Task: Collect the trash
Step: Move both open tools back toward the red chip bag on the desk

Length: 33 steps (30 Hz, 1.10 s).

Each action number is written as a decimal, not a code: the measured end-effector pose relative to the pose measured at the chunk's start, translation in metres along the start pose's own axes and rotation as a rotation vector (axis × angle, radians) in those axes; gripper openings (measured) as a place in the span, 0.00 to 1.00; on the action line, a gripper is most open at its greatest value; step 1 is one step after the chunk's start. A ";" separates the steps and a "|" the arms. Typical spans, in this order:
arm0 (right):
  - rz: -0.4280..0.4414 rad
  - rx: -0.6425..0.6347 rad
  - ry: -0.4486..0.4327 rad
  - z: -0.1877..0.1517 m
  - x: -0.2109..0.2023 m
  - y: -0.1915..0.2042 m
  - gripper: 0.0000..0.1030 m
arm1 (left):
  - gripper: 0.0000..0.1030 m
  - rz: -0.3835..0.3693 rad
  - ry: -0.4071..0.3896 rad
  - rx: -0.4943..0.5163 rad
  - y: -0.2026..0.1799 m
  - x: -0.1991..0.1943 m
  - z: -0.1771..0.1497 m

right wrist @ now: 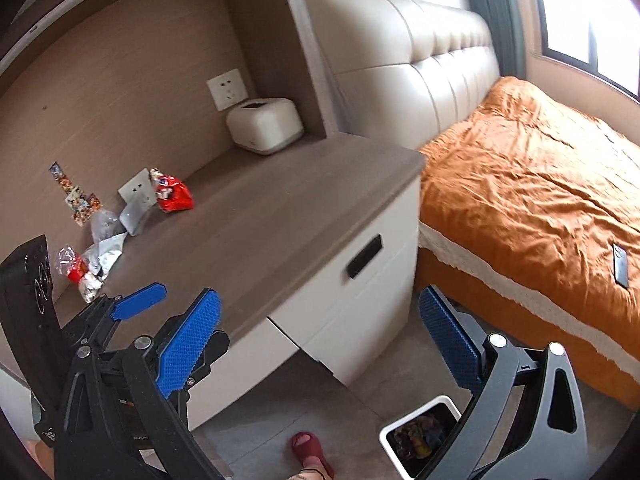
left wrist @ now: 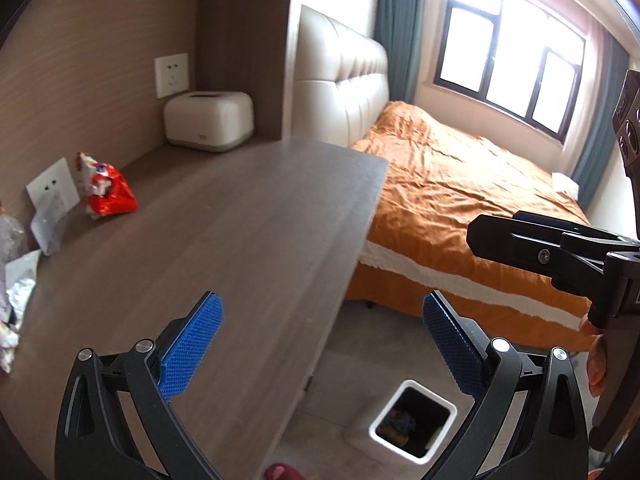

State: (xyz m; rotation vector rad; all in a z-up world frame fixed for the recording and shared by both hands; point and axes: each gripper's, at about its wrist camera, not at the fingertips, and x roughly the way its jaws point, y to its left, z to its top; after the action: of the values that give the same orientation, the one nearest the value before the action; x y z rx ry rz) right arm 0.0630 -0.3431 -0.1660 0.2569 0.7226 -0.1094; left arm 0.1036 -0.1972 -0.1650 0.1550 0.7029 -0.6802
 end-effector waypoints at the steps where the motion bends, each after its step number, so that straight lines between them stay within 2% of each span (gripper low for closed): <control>1: 0.020 -0.017 -0.002 0.006 0.006 0.008 0.96 | 0.95 0.028 -0.014 -0.012 0.012 -0.005 0.005; 12: 0.187 -0.152 -0.004 0.064 0.068 0.095 0.96 | 0.95 0.235 -0.084 -0.083 0.119 -0.028 0.043; 18: 0.243 -0.211 0.007 0.084 0.103 0.136 0.96 | 0.95 0.296 -0.093 -0.128 0.165 -0.030 0.050; 27: 0.272 -0.253 0.030 0.103 0.155 0.180 0.96 | 0.95 0.345 -0.089 -0.184 0.225 -0.018 0.055; 33: 0.254 -0.284 0.048 0.114 0.204 0.204 0.96 | 0.95 0.388 -0.029 -0.186 0.267 0.023 0.065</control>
State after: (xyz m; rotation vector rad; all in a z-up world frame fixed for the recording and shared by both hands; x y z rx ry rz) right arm 0.3256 -0.1794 -0.1800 0.0782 0.7380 0.2407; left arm 0.3185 -0.0254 -0.1545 0.1054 0.6800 -0.2442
